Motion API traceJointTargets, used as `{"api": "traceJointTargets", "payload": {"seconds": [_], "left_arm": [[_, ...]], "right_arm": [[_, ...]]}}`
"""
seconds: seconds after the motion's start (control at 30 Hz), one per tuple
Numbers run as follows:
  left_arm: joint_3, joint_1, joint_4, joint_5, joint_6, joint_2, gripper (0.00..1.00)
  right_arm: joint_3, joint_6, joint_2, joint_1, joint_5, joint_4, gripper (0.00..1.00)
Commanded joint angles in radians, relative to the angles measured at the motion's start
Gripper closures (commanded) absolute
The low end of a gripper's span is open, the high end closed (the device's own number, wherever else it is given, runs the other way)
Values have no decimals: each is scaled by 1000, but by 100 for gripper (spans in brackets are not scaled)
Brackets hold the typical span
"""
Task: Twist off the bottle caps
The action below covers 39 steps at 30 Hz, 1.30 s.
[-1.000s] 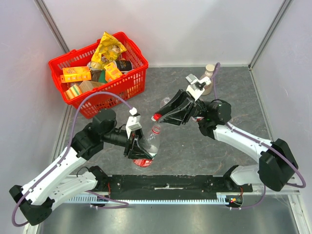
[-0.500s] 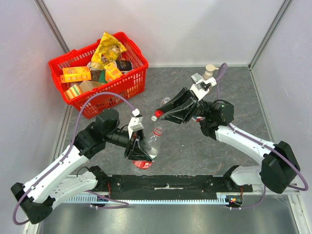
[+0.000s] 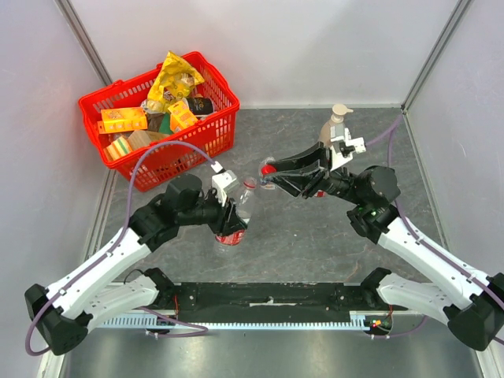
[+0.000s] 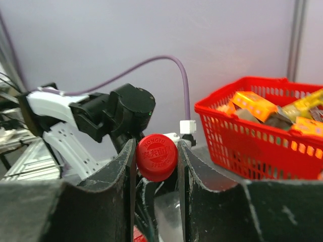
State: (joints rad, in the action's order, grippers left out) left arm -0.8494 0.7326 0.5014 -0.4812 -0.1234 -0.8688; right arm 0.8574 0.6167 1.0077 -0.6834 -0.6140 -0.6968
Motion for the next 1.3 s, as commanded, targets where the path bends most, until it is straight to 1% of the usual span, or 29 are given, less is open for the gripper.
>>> {"api": "traceJointTargets", "payload": {"seconds": [0.0, 0.07, 0.23, 0.43, 0.57, 0.63, 0.77, 0.93, 0.97, 1.03, 1.17, 1.27], "left_arm": [[-10, 2, -9, 324, -97, -53, 98], [-4, 2, -27, 415, -131, -68, 98], [6, 2, -78, 561, -151, -82, 98], [39, 2, -182, 670, -127, -53, 98], [125, 2, -337, 638, -42, -6, 98], [173, 2, -441, 639, -21, 20, 98], [240, 2, -569, 645, 27, 48, 98], [323, 2, -717, 612, 111, 63, 98], [346, 2, -762, 593, 122, 71, 98], [404, 2, -875, 557, 189, 83, 98], [515, 2, -1072, 562, 234, 91, 98], [533, 2, -1107, 581, 246, 64, 98]], "right_arm": [[-17, -164, -20, 1, 91, 244, 100], [-29, -181, -23, 1, 106, 285, 100], [-52, -221, -23, 1, 146, 405, 100], [-161, -251, -21, 1, 201, 471, 100], [-248, -264, -14, 1, 289, 485, 100], [-276, -250, 3, 1, 322, 484, 100], [-350, -210, 38, -1, 370, 409, 100], [-405, -209, 77, 1, 471, 369, 100], [-423, -203, 80, 1, 487, 340, 100], [-446, -199, 86, 1, 508, 304, 100], [-459, -195, 124, 1, 533, 264, 100], [-460, -187, 155, 1, 560, 244, 100]]}}
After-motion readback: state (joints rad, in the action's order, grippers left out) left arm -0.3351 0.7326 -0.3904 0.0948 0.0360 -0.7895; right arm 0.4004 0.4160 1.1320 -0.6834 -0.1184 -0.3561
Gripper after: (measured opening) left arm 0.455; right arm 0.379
